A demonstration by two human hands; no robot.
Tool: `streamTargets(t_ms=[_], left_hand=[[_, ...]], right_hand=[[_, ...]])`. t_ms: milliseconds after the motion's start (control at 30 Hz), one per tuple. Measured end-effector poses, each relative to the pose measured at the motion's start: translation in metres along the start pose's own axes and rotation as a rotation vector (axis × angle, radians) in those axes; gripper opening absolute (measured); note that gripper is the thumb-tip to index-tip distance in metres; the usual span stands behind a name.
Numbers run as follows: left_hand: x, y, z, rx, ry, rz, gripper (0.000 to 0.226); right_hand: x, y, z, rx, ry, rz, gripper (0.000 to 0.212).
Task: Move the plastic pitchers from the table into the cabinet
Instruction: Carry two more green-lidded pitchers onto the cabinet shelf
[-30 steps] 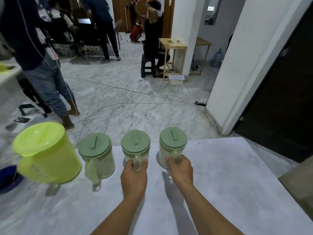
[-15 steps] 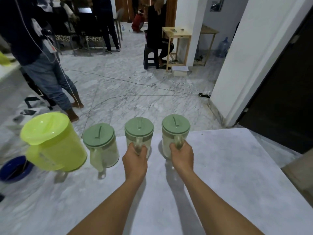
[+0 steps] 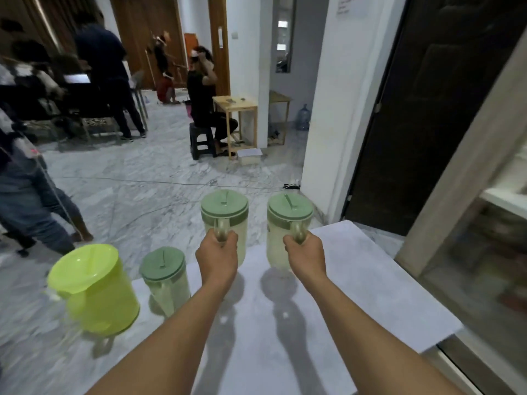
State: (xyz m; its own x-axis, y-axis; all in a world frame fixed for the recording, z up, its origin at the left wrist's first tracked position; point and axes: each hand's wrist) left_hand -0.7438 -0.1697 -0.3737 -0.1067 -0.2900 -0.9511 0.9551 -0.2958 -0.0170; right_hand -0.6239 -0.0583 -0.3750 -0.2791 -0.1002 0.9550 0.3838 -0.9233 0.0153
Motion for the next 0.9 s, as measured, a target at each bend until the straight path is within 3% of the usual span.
streamTargets(t_ms=[300, 500, 900], left_hand=[[-0.086, 0.070, 0.030, 0.251, 0.133, -0.120, 0.023], [-0.139, 0.149, 0.033, 0.470, 0.234, -0.201, 0.024], [-0.226, 0.333, 0.016, 0.807, 0.348, -0.362, 0.017]], right_hand=[[0.067, 0.086, 0.098, -0.301, -0.043, 0.039, 0.023], [0.092, 0.167, 0.184, -0.553, -0.032, 0.045, 0.015], [0.115, 0.325, 0.359, -0.869, 0.044, 0.070, 0.013]])
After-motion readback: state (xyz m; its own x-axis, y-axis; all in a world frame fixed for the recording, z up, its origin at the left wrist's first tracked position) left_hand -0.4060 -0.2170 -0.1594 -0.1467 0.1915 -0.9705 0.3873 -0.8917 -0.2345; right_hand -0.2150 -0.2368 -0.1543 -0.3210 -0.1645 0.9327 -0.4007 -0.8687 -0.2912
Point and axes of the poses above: each hand's wrist, its own y-axis away from the middle knuckle, its own z-axis out of the back of the hand, x = y × z, and after that the axes turned 4 degrees about z, right-handed
